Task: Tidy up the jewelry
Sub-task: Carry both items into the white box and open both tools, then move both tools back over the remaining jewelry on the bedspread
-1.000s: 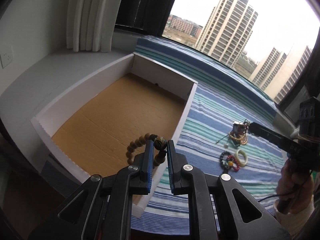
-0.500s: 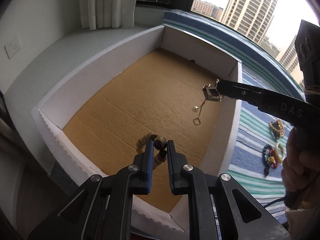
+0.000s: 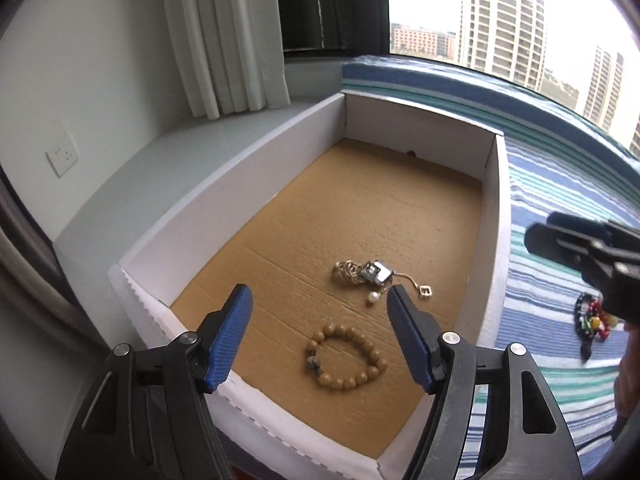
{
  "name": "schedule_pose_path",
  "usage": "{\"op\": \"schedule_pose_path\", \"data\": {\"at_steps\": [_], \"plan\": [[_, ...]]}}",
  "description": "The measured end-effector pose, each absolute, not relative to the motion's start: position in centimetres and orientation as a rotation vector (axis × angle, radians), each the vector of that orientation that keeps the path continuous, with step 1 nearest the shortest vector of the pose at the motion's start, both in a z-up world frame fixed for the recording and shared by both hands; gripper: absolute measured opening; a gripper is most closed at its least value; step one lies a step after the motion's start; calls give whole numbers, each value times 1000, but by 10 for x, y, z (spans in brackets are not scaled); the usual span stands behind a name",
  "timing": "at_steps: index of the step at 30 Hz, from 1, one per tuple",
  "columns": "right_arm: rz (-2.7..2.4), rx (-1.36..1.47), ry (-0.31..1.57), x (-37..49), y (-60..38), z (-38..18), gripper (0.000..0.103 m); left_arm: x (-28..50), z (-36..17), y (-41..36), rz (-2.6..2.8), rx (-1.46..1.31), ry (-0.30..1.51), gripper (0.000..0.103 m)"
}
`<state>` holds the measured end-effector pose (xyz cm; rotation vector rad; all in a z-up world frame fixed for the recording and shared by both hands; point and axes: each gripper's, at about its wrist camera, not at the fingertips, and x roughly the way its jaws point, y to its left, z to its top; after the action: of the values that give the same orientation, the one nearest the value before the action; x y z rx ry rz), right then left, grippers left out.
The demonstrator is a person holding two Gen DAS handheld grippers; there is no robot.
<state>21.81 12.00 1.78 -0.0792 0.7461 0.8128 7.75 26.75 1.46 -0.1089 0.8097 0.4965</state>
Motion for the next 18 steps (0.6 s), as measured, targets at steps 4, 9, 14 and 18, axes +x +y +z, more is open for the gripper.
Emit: {"op": "schedule_pose_path", "data": {"at_steps": [4, 9, 14, 18], "plan": [[834, -95, 716, 179, 72, 7, 58, 91, 14, 258, 537, -25, 776, 74], [791, -138, 734, 134, 16, -18, 58, 113, -13, 251, 559, 7, 845, 74], [718, -149, 732, 99, -26, -27, 59, 117, -13, 241, 556, 45, 845, 71], [649, -116, 720, 84, -58, -30, 61, 114, -16, 235, 554, 48, 860, 71]]}}
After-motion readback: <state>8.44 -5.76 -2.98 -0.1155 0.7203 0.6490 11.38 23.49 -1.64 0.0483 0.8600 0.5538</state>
